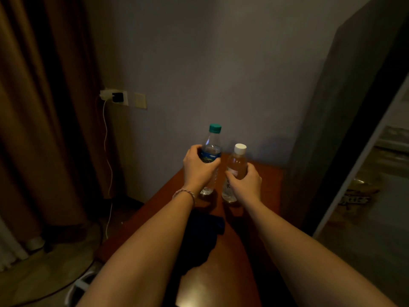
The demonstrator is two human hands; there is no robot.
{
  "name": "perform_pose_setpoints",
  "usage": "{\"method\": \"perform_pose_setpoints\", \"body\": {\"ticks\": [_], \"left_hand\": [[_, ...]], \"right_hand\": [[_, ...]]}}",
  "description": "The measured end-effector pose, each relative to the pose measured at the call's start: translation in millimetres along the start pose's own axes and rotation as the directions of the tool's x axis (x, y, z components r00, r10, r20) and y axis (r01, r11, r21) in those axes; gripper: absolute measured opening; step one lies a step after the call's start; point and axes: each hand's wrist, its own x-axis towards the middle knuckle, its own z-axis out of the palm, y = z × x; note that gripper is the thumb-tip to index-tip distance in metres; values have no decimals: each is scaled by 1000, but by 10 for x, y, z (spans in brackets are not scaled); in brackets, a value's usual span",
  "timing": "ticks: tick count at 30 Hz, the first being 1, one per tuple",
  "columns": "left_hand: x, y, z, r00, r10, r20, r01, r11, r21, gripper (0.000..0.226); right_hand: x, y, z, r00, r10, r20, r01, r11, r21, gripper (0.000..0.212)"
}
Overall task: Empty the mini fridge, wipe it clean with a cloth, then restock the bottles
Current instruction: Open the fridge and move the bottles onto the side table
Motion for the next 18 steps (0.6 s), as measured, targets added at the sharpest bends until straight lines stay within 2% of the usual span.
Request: {"method": "perform_pose_setpoints", "body": {"ticks": [4, 10, 14, 18], "left_hand": [[1, -1, -38, 1000, -6, 23, 6, 1000, 6, 49], [19, 49, -141, 993, -72, 92, 63, 993, 97, 52], [-92, 144, -224, 991, -126, 53, 112, 970, 217, 55], [-321, 332, -368, 989, -118, 85, 93, 963, 253, 54]], "right_hand": [[-35, -2, -22, 1000, 14, 10, -14, 999, -39, 41], [-163, 42, -107, 989, 82, 121, -53, 974, -221, 48], [-300, -5, -212, 985, 47, 165, 0, 961, -275, 47], [-485, -114, -380, 981, -10, 192, 63, 960, -272, 46]]}}
